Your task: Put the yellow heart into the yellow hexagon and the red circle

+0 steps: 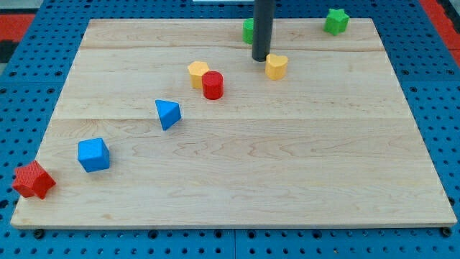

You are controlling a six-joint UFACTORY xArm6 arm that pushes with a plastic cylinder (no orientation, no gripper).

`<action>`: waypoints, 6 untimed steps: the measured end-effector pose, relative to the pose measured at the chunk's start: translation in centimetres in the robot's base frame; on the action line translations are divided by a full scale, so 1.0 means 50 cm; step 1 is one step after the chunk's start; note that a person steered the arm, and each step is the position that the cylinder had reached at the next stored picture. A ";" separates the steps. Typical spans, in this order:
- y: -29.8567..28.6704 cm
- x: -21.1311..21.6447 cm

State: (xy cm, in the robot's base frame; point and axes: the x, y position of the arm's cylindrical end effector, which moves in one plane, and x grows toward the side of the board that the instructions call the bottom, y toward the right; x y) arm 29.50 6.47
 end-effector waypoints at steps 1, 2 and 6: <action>0.064 -0.017; 0.132 0.007; -0.101 0.148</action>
